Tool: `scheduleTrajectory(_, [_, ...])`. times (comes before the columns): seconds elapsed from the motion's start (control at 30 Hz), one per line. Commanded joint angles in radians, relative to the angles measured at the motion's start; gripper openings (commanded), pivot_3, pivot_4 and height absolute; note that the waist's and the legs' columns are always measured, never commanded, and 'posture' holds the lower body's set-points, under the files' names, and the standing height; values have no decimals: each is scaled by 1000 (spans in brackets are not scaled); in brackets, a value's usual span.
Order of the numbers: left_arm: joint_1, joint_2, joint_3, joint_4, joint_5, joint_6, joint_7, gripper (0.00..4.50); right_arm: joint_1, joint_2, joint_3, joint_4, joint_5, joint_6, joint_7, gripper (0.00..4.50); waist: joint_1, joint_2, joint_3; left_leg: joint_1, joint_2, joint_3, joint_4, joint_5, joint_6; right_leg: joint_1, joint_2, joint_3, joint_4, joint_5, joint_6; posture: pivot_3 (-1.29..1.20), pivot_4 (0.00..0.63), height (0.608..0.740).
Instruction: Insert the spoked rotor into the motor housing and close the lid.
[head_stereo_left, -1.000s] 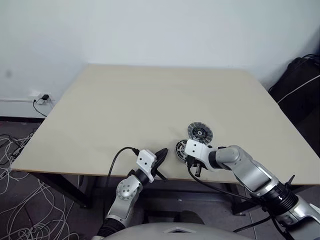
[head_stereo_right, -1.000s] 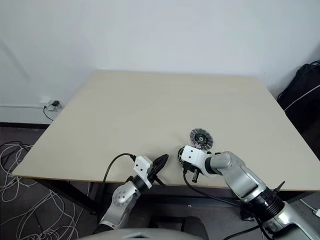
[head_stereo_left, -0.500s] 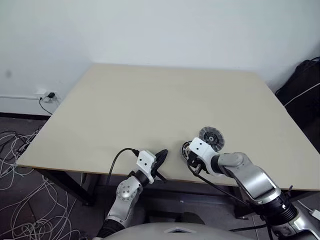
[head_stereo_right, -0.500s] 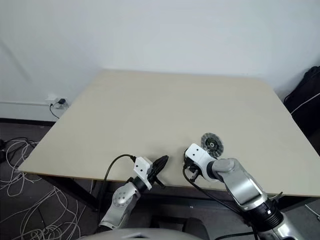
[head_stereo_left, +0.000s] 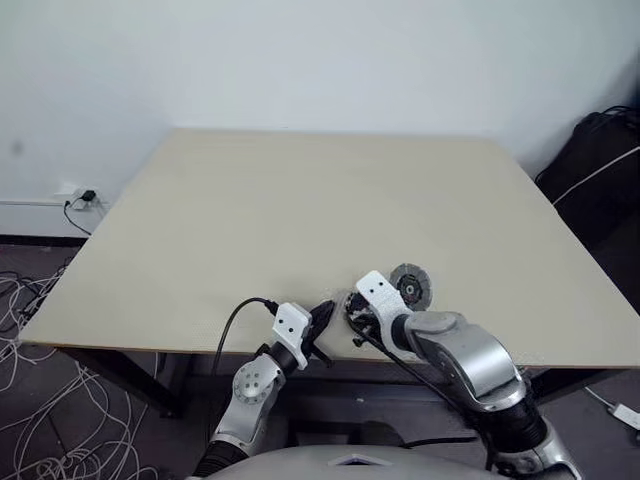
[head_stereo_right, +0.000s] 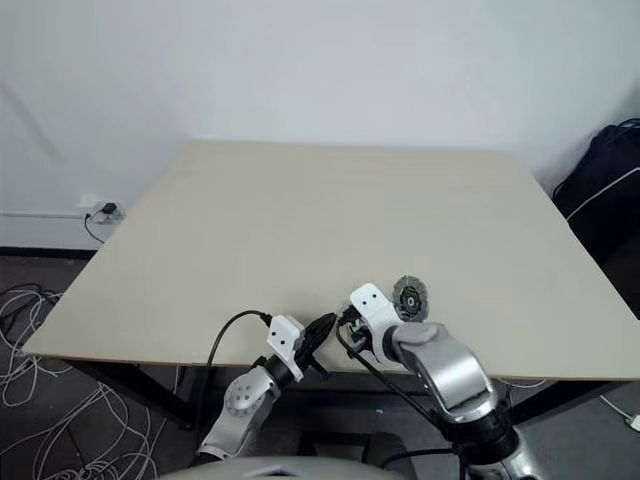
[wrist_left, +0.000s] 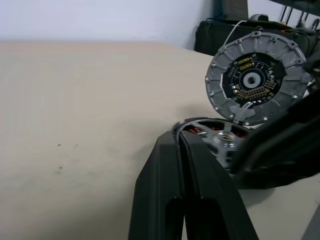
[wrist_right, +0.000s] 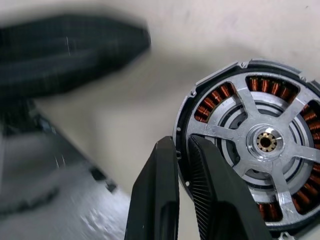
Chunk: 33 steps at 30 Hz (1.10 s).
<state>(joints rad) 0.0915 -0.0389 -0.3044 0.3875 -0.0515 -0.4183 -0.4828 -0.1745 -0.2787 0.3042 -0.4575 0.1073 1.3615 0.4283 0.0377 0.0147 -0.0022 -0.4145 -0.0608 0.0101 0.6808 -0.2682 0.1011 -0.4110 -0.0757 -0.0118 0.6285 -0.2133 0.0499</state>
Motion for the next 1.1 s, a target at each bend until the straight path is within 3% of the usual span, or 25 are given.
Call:
scheduleTrajectory(0.03, [-13,-12,-5,-22,-11,-4,-5,137,-54,29,-19,16,-5,-35,-53,106,-1,0,0,0,0,0,0,0,0,0,0,0,0,0,0,0,0,740])
scheduleTrajectory(0.2, [-9,-11,-1,-22,-11,-6,-2,137,-74,32,0,76,-9,-76,-85,106,-1,1,0,0,-1,0,0,0,0,0,0,0,0,0,0,0,0,740])
scheduleTrajectory(0.43, [0,6,13,-34,-11,-7,4,137,-61,104,-71,124,23,-90,-119,106,-7,1,0,1,-1,0,0,0,0,1,0,0,1,1,1,0,0,740])
scheduleTrajectory(0.6, [7,13,20,-40,-10,-7,3,137,-58,121,-63,109,21,-156,-140,1714,-8,2,1,1,-1,0,0,0,0,1,0,0,1,2,1,0,0,740])
scheduleTrajectory(0.93, [11,21,76,-31,-12,-29,54,137,-49,111,-54,88,15,-280,-147,1714,-9,4,2,1,-1,0,-1,0,0,0,1,0,0,1,0,0,0,740])
scheduleTrajectory(1.03, [24,39,97,-36,-12,-32,59,137,-49,118,-59,102,-17,-380,-187,1107,-9,4,2,1,-1,0,-1,0,0,0,1,0,0,1,0,0,0,740])
scheduleTrajectory(1.1, [34,53,106,-40,-12,-34,56,137,-47,121,-64,111,-59,-468,-240,467,-9,5,3,1,-1,0,-1,0,0,0,1,0,0,1,0,0,0,740])
